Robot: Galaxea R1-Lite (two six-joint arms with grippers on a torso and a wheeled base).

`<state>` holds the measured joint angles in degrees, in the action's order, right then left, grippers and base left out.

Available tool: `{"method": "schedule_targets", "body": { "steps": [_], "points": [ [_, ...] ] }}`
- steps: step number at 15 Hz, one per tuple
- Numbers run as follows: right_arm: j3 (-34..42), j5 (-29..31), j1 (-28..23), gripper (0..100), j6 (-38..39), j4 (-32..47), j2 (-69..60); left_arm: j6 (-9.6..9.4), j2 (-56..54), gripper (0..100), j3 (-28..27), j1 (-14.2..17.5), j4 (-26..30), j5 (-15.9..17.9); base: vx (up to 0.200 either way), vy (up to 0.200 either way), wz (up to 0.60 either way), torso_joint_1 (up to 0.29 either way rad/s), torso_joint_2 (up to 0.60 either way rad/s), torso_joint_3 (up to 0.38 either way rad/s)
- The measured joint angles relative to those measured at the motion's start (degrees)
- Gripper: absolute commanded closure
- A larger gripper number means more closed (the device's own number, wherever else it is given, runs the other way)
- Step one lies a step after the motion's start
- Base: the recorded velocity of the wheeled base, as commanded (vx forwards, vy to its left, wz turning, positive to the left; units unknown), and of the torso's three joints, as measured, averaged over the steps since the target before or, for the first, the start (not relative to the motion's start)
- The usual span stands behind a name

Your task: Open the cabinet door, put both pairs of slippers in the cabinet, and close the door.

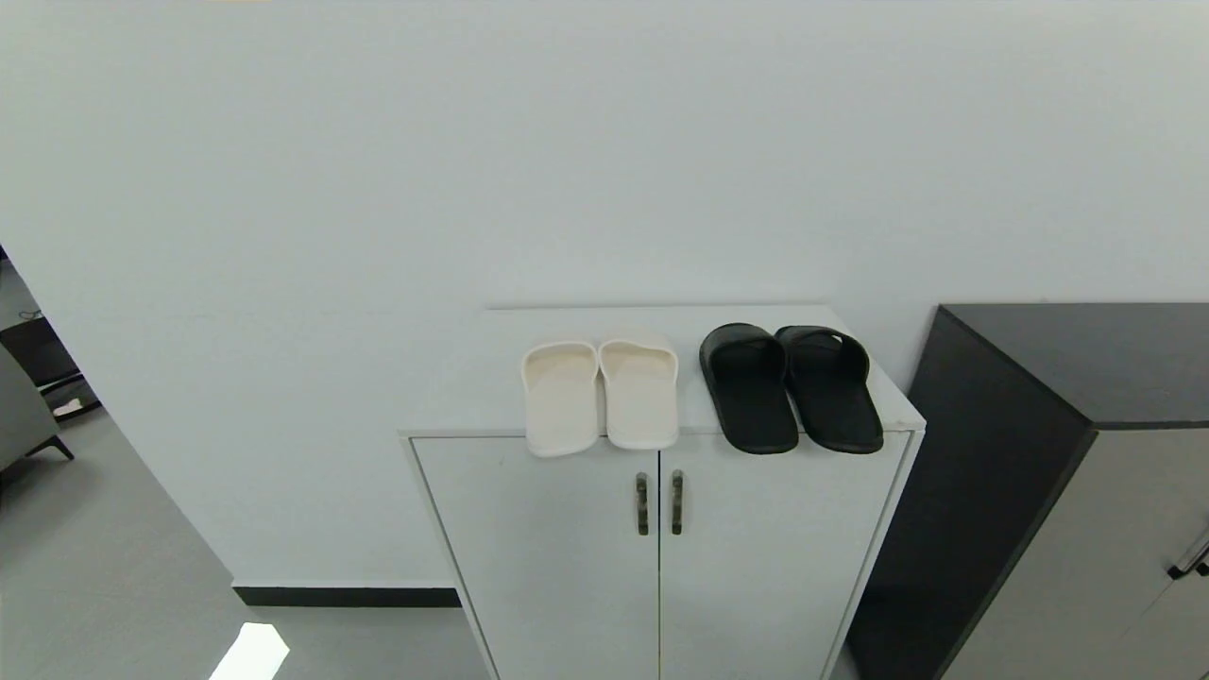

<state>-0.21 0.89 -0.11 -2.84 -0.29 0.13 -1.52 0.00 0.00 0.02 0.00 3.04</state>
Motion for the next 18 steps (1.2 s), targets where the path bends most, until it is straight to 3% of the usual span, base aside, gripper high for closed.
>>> {"method": "schedule_targets", "body": {
  "steps": [3,6,9,12,15,18],
  "points": [
    [0.0,0.3,0.0,0,0.8,-0.1,0.0,-2.44,0.0,100,0.0,0.0,0.0,0.6,0.0,0.0,0.0,0.0,0.0,0.0],
    [-0.4,0.8,-0.1,0,1.9,-0.9,0.2,-2.57,0.0,100,0.0,0.0,0.0,0.8,0.0,0.0,0.0,0.0,0.0,0.0],
    [-11.1,1.4,0.2,0,7.3,-2.1,5.6,-2.22,0.0,100,0.0,0.0,0.0,0.8,0.0,0.0,0.0,0.0,0.0,0.0],
    [-21.2,-1.9,1.1,0,8.9,-2.5,19.8,-1.82,0.0,100,0.0,0.0,0.0,0.8,0.0,0.0,0.0,0.0,0.0,0.0],
    [-28.7,-3.6,8.9,0,10.7,-4.1,35.3,-1.82,0.0,100,0.0,0.0,0.0,0.8,0.0,0.0,0.0,0.0,0.0,0.0],
    [-34.2,2.8,21.9,0,13.8,-6.8,47.2,-1.8,0.0,100,0.0,0.0,0.0,0.8,0.0,0.0,0.0,0.0,0.0,0.0]
  ]
}}
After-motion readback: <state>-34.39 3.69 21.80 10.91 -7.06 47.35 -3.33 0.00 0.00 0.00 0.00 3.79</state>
